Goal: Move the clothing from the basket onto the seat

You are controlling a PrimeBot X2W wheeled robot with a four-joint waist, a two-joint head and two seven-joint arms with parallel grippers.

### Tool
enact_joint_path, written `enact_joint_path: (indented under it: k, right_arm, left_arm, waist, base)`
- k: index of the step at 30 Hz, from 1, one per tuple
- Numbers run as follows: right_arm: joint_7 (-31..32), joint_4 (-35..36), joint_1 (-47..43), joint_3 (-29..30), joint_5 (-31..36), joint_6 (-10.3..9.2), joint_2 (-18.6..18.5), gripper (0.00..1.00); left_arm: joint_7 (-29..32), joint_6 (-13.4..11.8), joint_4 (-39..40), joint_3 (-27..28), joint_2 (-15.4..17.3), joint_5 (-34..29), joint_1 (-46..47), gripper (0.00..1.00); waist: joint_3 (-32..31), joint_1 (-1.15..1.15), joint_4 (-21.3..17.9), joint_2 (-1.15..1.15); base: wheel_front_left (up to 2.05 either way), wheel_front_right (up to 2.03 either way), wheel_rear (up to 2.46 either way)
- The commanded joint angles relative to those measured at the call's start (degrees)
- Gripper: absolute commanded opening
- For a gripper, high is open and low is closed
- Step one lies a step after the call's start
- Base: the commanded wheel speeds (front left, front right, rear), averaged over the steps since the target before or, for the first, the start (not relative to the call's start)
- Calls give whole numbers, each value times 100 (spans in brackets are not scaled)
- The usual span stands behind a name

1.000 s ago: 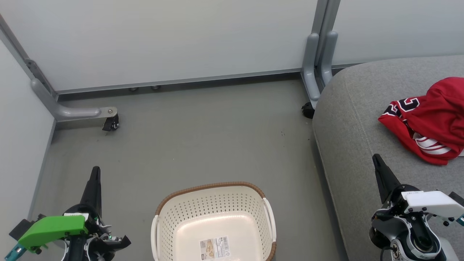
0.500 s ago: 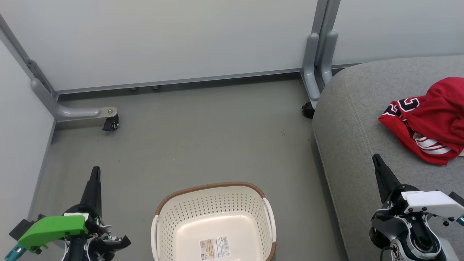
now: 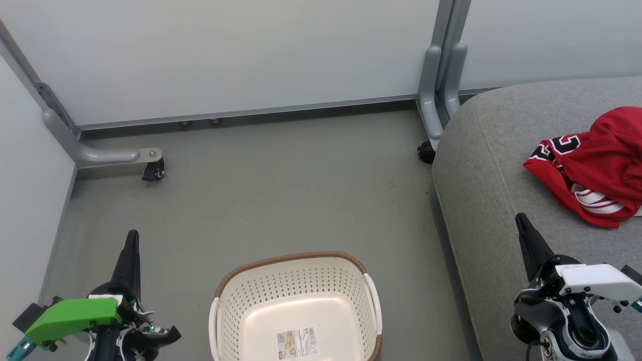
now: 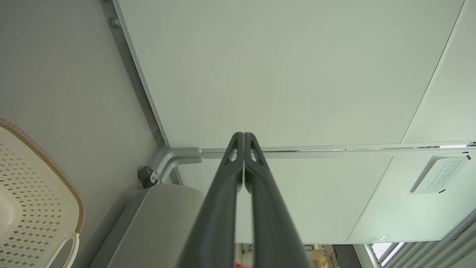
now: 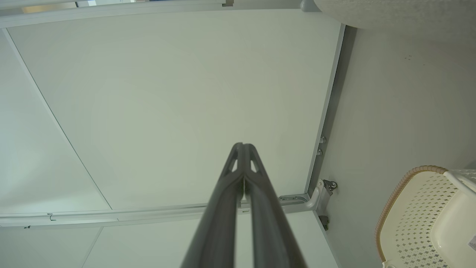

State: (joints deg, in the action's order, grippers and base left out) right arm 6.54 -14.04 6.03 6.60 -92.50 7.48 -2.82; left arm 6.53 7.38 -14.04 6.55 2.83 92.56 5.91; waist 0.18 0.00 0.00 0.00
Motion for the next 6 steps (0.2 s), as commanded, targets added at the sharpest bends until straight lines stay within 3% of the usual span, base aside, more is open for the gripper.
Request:
enact_joint_path:
  k: [1, 6]
  right_arm:
    - [10, -9, 37, -1, 18, 2, -8, 0]
    - [10, -9, 37, -2, 18, 2, -8, 0]
  left_arm:
    - [14, 31, -3, 4, 13, -28, 72, 0]
    - [14, 31, -4, 4, 13, -28, 72, 0]
  waist:
    - [0, 0, 0, 0]
    - [0, 0, 0, 0]
  base:
    - [0, 0, 0]
    - [0, 0, 0]
